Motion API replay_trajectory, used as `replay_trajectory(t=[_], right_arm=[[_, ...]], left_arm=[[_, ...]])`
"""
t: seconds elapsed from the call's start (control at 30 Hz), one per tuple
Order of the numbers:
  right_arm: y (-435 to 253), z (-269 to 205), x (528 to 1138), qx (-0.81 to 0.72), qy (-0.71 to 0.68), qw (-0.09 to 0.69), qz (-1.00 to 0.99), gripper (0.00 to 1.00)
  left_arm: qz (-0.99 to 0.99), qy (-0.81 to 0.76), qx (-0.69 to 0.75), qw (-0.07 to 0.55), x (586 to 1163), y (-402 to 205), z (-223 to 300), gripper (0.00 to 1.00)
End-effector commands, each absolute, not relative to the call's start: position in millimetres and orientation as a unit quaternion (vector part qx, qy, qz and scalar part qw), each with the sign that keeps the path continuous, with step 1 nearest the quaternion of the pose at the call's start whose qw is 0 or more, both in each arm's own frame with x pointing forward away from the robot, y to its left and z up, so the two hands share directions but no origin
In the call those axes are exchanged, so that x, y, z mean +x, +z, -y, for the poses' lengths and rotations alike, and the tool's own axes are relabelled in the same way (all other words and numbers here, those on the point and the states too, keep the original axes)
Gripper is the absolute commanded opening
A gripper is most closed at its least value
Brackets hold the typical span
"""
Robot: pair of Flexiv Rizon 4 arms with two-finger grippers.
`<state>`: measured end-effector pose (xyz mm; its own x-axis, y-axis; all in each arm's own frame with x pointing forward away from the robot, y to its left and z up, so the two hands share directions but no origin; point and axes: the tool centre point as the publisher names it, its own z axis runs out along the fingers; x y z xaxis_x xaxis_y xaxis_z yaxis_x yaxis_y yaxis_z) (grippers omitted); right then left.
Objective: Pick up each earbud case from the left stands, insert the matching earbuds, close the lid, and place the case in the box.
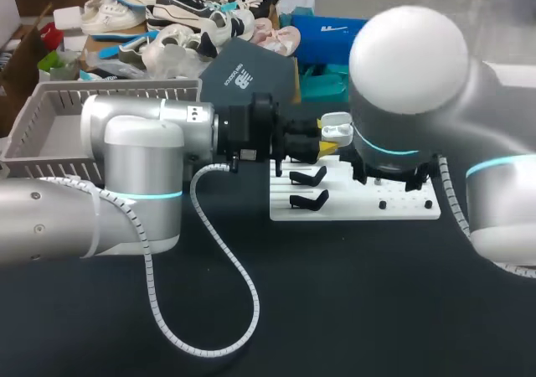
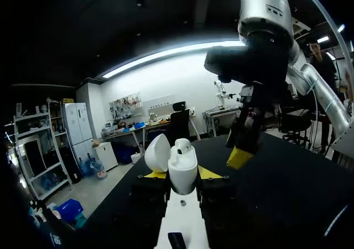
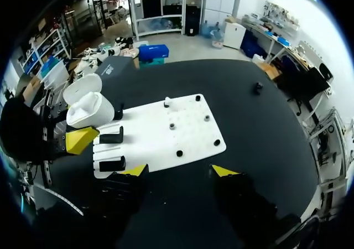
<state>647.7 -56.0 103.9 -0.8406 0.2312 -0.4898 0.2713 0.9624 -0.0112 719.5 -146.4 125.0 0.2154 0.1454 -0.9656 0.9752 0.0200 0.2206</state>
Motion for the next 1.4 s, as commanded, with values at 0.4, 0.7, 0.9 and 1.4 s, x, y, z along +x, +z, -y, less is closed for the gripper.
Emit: replay_trajectory(t=[0.4, 0.7, 0.9, 1.4], right_arm=[[67, 86, 710, 0.127, 0.050, 0.245, -0.960, 0.62], [55, 87, 742, 0.118, 0.070, 0.232, -0.963, 0.63], [46, 89, 759, 0.118, 0.079, 0.224, -0.964, 0.62], [35, 80, 780, 0.104, 0.082, 0.208, -0.969, 0.53]], left_arm=[[-0.485, -0.395, 0.576, 0.525, 719, 125, 146, 0.00], [-0.485, -0.395, 0.576, 0.525, 719, 125, 146, 0.00], [-0.485, -0.395, 0.576, 0.525, 719, 125, 146, 0.00], [-0.485, -0.395, 0.576, 0.525, 719, 125, 146, 0.00]])
